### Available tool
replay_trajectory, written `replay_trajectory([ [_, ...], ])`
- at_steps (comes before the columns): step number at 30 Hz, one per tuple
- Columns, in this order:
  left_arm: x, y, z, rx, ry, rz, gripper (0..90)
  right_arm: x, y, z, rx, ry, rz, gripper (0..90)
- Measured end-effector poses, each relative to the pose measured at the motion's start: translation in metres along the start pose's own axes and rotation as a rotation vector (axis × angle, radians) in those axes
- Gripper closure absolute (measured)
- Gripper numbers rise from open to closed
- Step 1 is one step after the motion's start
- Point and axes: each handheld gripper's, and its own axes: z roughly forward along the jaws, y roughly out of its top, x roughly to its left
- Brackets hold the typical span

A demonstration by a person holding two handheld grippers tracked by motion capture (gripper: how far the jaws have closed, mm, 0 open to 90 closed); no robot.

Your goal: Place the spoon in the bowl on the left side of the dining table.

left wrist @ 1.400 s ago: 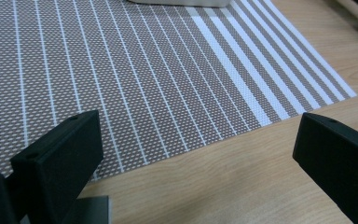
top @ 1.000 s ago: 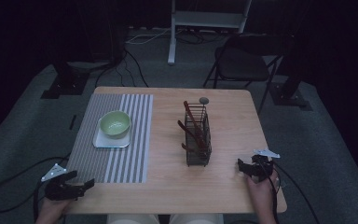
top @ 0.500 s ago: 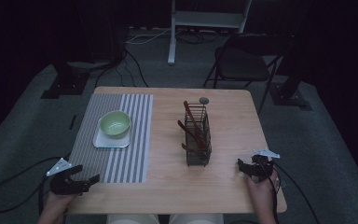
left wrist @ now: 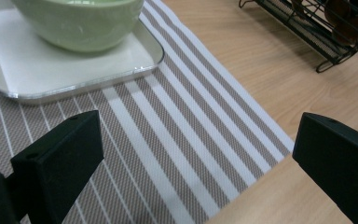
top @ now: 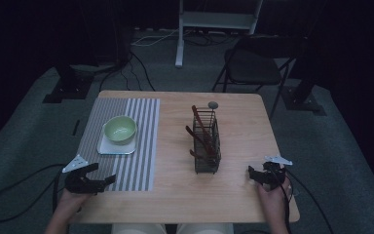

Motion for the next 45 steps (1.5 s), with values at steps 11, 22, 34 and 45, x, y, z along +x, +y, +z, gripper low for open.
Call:
replay_trajectory([
  [11,-0.014,0.025,0.012,-0.014,-0.029,0.049,2.6,0.000,0.000,0.000,0.000,0.000,-0.001,11.7],
  [22,-0.025,0.046,0.024,-0.017,-0.046,0.071,2.6,0.000,0.000,0.000,-0.001,0.000,-0.001,11.7],
  [34,-0.035,0.072,0.034,-0.048,-0.042,0.104,2.7,0.000,0.000,0.000,-0.001,0.000,-0.002,11.7],
  [45,-0.041,0.093,0.046,-0.058,-0.062,0.105,2.7,0.000,0.000,0.000,-0.001,0.000,-0.002,11.7],
])
